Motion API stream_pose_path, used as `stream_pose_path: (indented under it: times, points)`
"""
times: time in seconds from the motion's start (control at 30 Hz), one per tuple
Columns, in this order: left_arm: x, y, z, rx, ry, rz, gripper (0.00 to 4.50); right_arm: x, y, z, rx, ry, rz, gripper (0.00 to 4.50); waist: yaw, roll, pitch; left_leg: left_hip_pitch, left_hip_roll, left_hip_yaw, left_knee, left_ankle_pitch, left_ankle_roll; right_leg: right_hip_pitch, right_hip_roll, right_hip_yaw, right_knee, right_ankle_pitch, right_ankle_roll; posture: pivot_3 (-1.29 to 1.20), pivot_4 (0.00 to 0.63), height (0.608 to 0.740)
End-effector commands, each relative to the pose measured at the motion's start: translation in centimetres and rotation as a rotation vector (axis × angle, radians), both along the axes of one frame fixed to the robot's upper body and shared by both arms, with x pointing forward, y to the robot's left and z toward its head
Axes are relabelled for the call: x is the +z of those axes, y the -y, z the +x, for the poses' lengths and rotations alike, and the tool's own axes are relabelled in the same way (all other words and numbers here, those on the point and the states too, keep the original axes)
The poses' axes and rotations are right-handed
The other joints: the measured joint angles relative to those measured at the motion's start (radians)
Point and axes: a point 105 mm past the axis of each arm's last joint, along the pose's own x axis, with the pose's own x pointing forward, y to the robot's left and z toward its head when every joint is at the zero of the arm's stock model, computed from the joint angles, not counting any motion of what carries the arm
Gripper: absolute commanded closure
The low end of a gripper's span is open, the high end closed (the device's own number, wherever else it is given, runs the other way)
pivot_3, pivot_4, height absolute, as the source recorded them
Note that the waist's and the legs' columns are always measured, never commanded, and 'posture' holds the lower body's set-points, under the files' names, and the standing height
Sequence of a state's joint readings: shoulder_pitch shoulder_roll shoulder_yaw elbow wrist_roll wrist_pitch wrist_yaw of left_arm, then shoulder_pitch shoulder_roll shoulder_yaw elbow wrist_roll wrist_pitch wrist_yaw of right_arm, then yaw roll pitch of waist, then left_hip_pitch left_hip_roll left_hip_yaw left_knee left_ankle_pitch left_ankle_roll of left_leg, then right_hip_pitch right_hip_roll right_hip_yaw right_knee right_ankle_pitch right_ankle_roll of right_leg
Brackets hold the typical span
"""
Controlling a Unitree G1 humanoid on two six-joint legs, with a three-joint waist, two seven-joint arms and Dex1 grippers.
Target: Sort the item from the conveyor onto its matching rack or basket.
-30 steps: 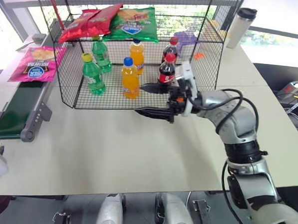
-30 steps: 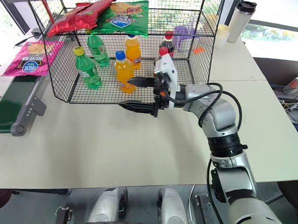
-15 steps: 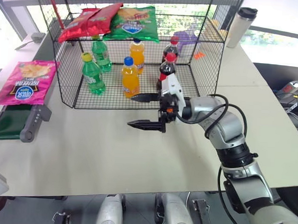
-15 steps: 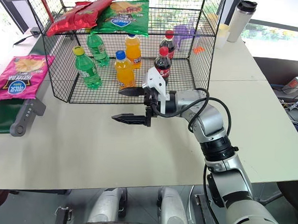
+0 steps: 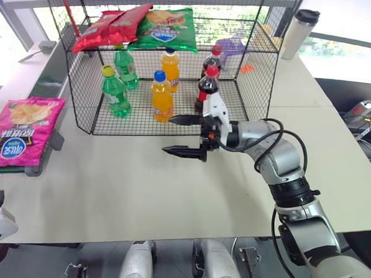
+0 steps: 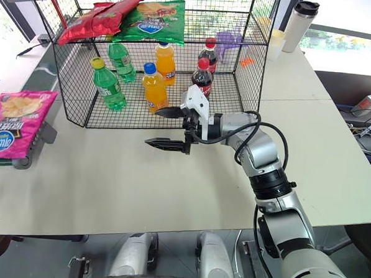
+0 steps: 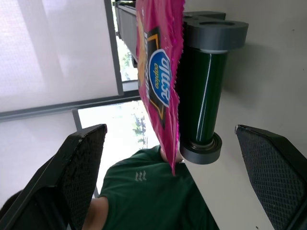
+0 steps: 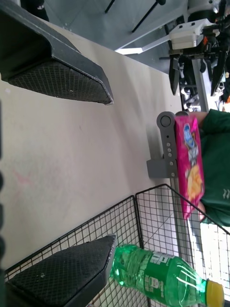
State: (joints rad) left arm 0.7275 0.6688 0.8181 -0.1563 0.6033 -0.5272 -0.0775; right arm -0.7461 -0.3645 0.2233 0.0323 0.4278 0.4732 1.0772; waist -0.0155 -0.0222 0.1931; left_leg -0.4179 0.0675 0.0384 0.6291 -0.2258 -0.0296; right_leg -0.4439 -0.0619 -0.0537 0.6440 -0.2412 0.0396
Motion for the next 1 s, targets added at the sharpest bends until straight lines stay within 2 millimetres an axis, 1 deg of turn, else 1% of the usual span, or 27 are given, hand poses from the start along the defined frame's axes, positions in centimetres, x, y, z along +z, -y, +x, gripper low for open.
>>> stream_pose_path:
  times: [0.03, 0.27, 0.4, 0.5, 0.6, 0.87, 0.9, 1.0]
  points:
    - [0.4, 0.0, 0.7, -0.006, 0.013, 0.016, 0.06, 1.1, 0.3, 0.2, -0.022, 0.037, 0.038, 0.0, 0.001, 0.0, 0.0, 0.0, 0.0, 0.0, 0.0, 0.0, 0.0, 0.0, 0.0, 0.0, 0.0, 0.0, 0.0, 0.0, 0.15, 0.74]
    - [0.1, -0.2, 2.4, -0.015, 0.017, 0.021, 0.06, 1.2, 0.6, 0.5, -0.06, 0.043, 0.046, 0.0, 0.001, -0.001, 0.0, 0.001, 0.0, 0.0, 0.001, 0.0, 0.0, 0.0, 0.0, 0.0, 0.002, 0.0, 0.0, 0.0, 0.15, 0.74]
    - [0.8, -0.6, 3.6, 0.004, 0.059, 0.052, 0.06, 1.2, 0.8, 0.7, -0.085, 0.045, 0.05, 0.0, 0.001, -0.001, 0.0, 0.001, 0.0, 0.0, 0.001, 0.0, 0.0, 0.0, 0.001, 0.0, 0.003, 0.0, 0.0, 0.0, 0.15, 0.74]
    - [0.8, -0.7, 4.0, 0.006, 0.062, 0.053, 0.06, 1.1, 0.8, 0.7, -0.094, 0.045, 0.051, 0.0, 0.001, -0.001, -0.001, 0.001, 0.0, 0.0, 0.001, 0.0, 0.0, 0.0, 0.001, 0.0, 0.003, 0.002, 0.003, 0.0, 0.15, 0.74]
    - [0.9, -0.7, 4.1, 0.008, 0.064, 0.052, 0.76, 1.0, 0.8, 0.7, -0.103, 0.047, 0.05, 0.0, 0.0, -0.001, -0.001, 0.001, 0.0, 0.0, 0.001, 0.0, 0.0, 0.0, 0.0, 0.0, 0.003, 0.002, 0.003, 0.0, 0.15, 0.74]
    - [0.9, -0.9, 4.3, 0.025, 0.049, 0.04, 4.31, 0.8, 0.8, 0.9, -0.12, 0.048, 0.055, 0.0, 0.0, -0.001, -0.001, 0.002, 0.0, 0.0, 0.001, 0.0, 0.0, 0.0, 0.001, 0.0, 0.003, 0.002, 0.003, 0.0, 0.15, 0.74]
    - [0.9, -1.0, 4.3, 0.029, 0.048, 0.034, 4.41, 0.8, 0.7, 1.0, -0.121, 0.049, 0.056, 0.0, 0.001, -0.001, -0.001, 0.001, 0.0, 0.0, 0.001, 0.0, 0.0, 0.0, 0.001, 0.0, 0.003, 0.002, 0.003, 0.0, 0.15, 0.74]
    - [0.9, -1.1, 4.4, 0.044, 0.038, 0.009, 4.41, 0.8, 0.7, 1.0, -0.124, 0.051, 0.057, 0.0, 0.001, -0.001, -0.001, 0.001, 0.0, 0.0, 0.001, 0.0, 0.0, 0.0, 0.0, 0.0, 0.003, 0.002, 0.003, 0.0, 0.15, 0.74]
